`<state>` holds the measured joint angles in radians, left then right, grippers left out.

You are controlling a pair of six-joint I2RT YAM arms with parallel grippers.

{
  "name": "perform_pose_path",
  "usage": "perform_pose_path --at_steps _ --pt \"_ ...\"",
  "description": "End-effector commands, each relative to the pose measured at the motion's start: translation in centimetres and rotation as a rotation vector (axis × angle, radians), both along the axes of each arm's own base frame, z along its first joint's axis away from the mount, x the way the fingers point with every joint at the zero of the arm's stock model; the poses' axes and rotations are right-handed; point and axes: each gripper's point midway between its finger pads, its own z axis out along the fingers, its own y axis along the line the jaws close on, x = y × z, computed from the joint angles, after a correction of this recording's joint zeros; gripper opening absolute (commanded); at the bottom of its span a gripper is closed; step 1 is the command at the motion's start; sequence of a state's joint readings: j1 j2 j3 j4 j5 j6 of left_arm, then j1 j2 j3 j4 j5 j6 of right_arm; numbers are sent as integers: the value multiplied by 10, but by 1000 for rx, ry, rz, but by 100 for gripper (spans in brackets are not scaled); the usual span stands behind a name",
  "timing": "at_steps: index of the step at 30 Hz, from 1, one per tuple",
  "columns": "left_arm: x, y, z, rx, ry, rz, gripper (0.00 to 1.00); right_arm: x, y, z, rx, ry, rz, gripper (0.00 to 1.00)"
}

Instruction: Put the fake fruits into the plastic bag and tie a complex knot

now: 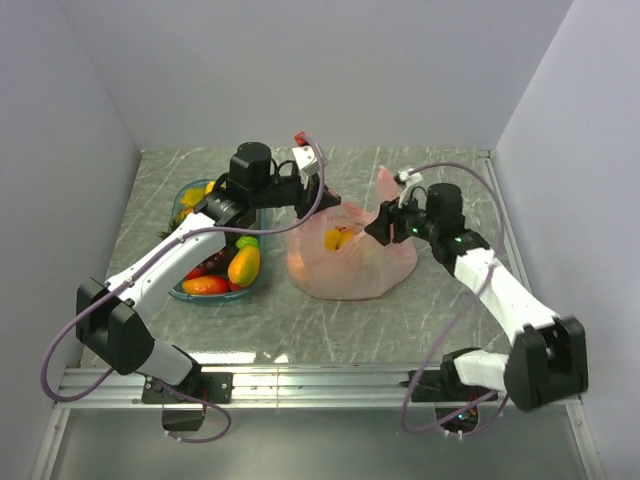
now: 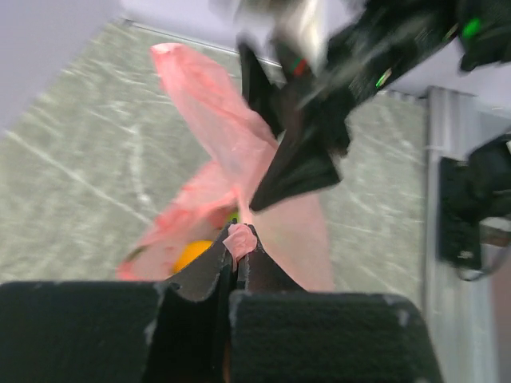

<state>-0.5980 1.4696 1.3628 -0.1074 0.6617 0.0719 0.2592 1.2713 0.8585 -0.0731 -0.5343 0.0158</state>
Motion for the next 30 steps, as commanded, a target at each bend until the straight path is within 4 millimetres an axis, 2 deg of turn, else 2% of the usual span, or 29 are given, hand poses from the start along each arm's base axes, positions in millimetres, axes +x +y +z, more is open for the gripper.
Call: perform_pose_path --at_steps 1,4,9,11,12,13,15,18,19,21,30 --pt "-26 -4 18 -89 49 -93 1 -15 2 113 50 -366 91 63" --pt "-25 -4 15 -101 81 -103 1 -35 6 146 74 -481 159 67" --pt "-14 -1 13 -168 180 -96 1 -52 18 169 114 -529 210 70" --pt "-10 1 16 -207 205 -92 1 -62 34 178 137 -562 254 70" --pt "-8 4 11 -216 220 -85 1 -65 40 179 143 -563 268 70" --pt "-10 6 14 -231 223 -95 0 -73 55 178 155 -563 304 71" --pt "-7 9 18 -267 227 -91 0 -76 69 174 150 -573 315 72" --pt "-9 12 22 -283 231 -112 1 -68 85 159 165 -574 307 74" --pt "-13 12 23 -283 232 -128 0 -63 89 162 181 -614 307 77" --pt "-13 13 23 -284 240 -133 1 -56 95 147 184 -625 298 85" --pt "-19 14 22 -289 261 -173 0 -38 129 156 291 -719 342 86"
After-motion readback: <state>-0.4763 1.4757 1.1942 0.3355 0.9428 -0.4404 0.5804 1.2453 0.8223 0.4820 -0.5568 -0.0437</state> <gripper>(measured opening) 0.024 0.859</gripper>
